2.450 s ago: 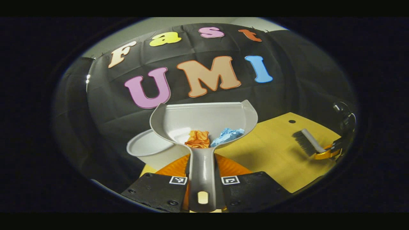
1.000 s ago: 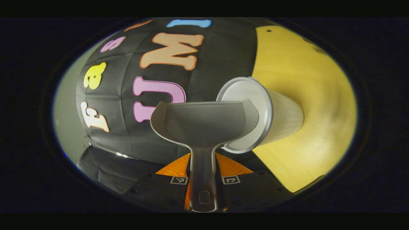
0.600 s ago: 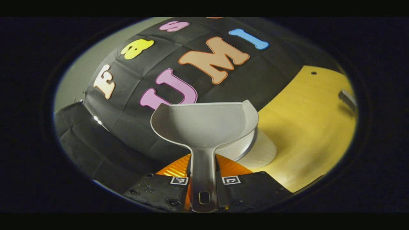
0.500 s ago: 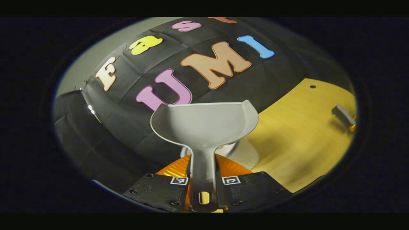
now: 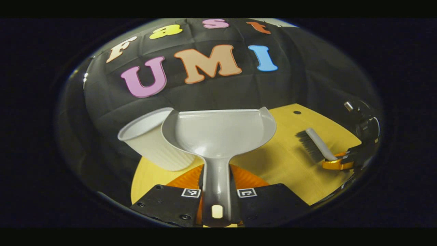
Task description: Pick up the small broom and dustpan from the desktop, sweep the trash into the dustpan with the broom, and then empty the trash into the garbage bin.
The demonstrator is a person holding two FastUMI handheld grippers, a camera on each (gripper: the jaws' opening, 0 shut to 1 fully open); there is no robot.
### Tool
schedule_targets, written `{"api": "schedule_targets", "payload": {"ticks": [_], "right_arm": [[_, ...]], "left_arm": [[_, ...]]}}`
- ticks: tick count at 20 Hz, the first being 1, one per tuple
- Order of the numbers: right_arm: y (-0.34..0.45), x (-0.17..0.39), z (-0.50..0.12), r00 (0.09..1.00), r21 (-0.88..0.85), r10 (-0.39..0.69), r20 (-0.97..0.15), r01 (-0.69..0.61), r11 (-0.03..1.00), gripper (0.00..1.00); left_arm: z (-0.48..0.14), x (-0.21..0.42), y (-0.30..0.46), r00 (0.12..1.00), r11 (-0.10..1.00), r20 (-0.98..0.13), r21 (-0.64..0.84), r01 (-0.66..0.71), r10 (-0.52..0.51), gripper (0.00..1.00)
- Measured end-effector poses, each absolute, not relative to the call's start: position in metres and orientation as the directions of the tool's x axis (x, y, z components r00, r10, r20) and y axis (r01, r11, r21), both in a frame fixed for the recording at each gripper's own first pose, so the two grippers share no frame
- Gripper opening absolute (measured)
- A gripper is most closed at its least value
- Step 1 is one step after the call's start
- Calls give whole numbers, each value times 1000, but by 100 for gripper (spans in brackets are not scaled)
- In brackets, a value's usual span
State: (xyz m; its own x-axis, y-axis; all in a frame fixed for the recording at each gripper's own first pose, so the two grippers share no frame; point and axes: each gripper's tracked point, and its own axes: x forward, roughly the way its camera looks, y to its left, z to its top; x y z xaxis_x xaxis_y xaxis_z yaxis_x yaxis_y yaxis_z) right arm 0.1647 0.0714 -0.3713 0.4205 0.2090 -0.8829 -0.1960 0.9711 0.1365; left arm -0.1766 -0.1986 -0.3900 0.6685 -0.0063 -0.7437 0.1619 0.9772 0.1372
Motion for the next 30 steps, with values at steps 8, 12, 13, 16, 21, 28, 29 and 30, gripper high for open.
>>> {"api": "schedule_targets", "payload": {"ticks": [8, 12, 13, 16, 21, 28, 29, 30], "right_arm": [[58, 148, -383, 324, 36, 100, -941, -197, 980, 15], [55, 144, -377, 260, -20, 35, -965, -206, 978, 15], [55, 144, -375, 247, -25, 28, -969, -210, 977, 15], [52, 145, -375, 234, -37, 17, -972, -223, 974, 16], [50, 142, -372, 190, -33, 14, -982, -240, 970, 31], [49, 149, -347, 275, -40, 30, -961, -245, 969, 87], [48, 153, -336, 314, -37, 42, -948, -242, 970, 100], [50, 158, -321, 365, -30, 60, -929, -236, 971, 100]], "left_arm": [[-471, -247, -192, 503, 990, -863, 102, 96, 41, 25], [-496, -270, -188, 437, 994, -898, 90, 68, 51, 26], [-499, -274, -186, 420, 993, -906, 93, 72, 54, 25], [-502, -282, -189, 391, 995, -919, 75, 67, 43, 27], [-507, -289, -194, 364, 997, -931, 49, 52, 26, 33], [-495, -278, -198, 455, 992, -890, 80, 98, 26, 95], [-487, -271, -197, 492, 990, -870, 101, 103, 38, 96], [-473, -262, -195, 547, 986, -835, 132, 102, 55, 96]]}}
